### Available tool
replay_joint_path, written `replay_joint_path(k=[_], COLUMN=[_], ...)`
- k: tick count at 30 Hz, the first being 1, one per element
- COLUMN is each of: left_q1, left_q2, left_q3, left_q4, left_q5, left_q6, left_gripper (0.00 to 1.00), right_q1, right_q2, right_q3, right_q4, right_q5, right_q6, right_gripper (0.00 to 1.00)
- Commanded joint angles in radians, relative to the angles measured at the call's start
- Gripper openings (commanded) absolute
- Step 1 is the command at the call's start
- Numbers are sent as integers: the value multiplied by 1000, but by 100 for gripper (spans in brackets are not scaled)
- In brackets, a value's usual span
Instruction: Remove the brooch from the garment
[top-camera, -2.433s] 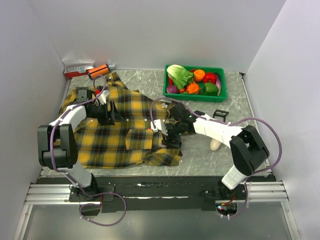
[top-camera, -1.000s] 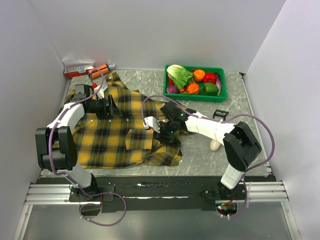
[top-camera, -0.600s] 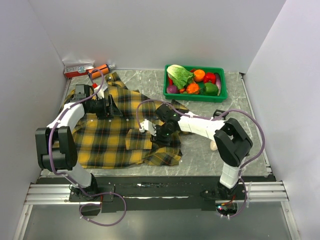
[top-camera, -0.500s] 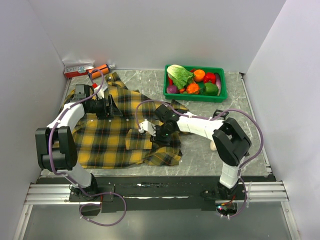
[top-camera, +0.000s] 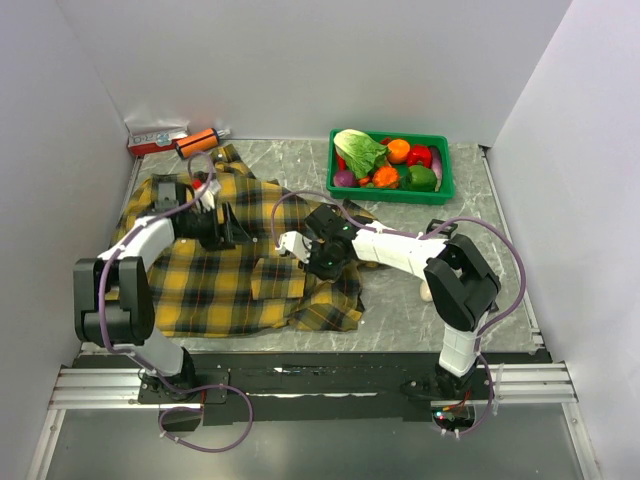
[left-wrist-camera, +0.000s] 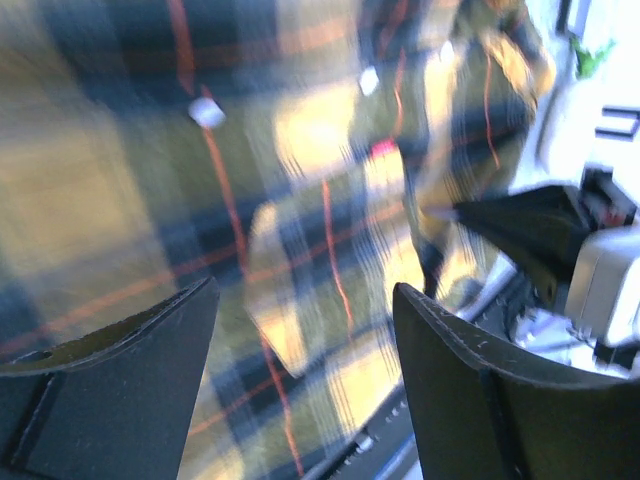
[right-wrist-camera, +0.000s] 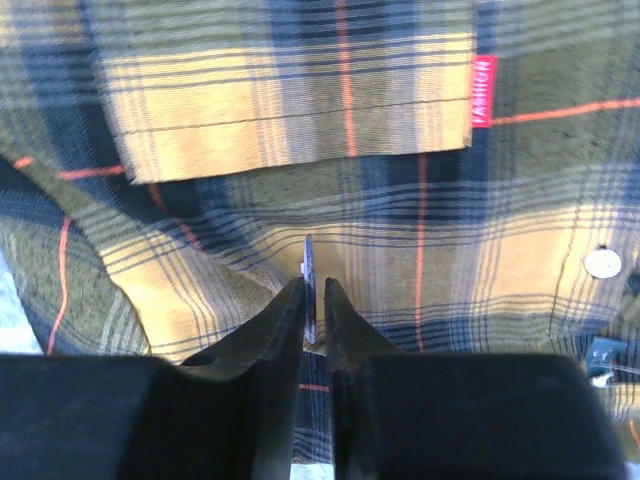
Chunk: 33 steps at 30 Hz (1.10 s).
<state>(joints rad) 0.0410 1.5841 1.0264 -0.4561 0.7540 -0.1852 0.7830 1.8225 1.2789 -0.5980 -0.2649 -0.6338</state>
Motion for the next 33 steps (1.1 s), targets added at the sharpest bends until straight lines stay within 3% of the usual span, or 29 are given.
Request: replay_joint_path(k=[1, 3, 6, 14, 18, 25, 33], left_q1=[-73, -133, -205, -257, -303, -403, -408], left_q2=[-94, -96, -70, -38, -20, 85, 209], left_q3=[-86, -112, -97, -150, -186, -143, -83], left_q4=[132, 194, 211, 330, 398, 445, 499], left_q5=[103, 129, 163, 254, 271, 275, 266], left_q6=[-92, -131, -137, -126, -99, -115, -160], left_gripper=[76, 77, 75, 70, 66, 62, 61], right_q1=[4, 1, -17, -135, -201, -292, -332], right_q2=[3, 1, -14, -185, -192, -135, -127], right_q3=[37, 34, 22, -153, -240, -303, -354], right_q4=[56, 66, 82, 328, 458, 621, 762], right_q5=[76, 79, 32, -255, -440, -510, -608], right_q6=[121, 169, 288, 601, 700, 890, 1019], right_gripper=[13, 4, 0, 0, 0, 0, 0])
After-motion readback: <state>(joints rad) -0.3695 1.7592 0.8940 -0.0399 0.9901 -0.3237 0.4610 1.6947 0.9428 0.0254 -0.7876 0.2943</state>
